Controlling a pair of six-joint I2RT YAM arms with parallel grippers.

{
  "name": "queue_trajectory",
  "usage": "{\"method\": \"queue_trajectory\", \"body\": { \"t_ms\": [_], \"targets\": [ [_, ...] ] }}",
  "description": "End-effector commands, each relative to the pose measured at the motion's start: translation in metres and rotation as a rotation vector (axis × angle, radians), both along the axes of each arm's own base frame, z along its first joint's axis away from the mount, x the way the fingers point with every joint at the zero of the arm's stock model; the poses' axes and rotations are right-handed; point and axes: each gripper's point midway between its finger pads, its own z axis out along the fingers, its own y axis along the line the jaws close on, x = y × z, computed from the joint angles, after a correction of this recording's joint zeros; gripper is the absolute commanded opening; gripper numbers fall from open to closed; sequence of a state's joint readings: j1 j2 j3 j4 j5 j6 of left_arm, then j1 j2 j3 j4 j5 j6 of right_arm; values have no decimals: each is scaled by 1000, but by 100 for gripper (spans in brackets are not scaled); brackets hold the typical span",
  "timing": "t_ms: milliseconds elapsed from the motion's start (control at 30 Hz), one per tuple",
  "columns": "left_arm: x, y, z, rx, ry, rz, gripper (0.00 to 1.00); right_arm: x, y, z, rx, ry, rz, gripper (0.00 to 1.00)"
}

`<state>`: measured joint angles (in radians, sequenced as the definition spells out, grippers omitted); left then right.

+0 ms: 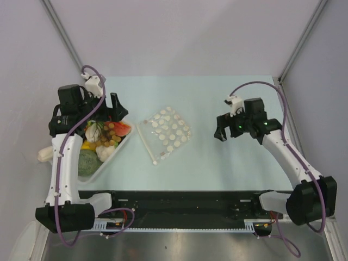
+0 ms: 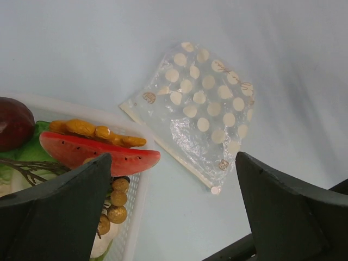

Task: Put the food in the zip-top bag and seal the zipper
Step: Pick up the zipper food storage bag at the center of the board.

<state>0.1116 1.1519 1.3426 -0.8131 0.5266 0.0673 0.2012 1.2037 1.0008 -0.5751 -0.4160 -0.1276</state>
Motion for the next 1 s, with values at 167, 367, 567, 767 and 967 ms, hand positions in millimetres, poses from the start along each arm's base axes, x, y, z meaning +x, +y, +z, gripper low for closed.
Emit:
{"method": "queue_trajectory", "body": {
  "t_ms": [167, 367, 567, 767, 967],
  "targets": [
    [6, 28, 38, -59, -98, 294, 100, 34, 107, 17, -110, -104, 194, 100],
    [8, 36, 32, -80, -88, 370, 100, 34, 178, -3, -184, -128, 303, 100],
    [4, 36, 20, -54, -61, 355, 100, 20, 237, -33, -224, -87, 397, 100],
    [5, 31, 17, -79, -59, 337, 100, 13, 290, -51, -234, -97, 450, 100],
    [3, 30, 15, -83, -59, 335, 100, 19, 323, -81, -219, -26, 416, 100]
  ]
}}
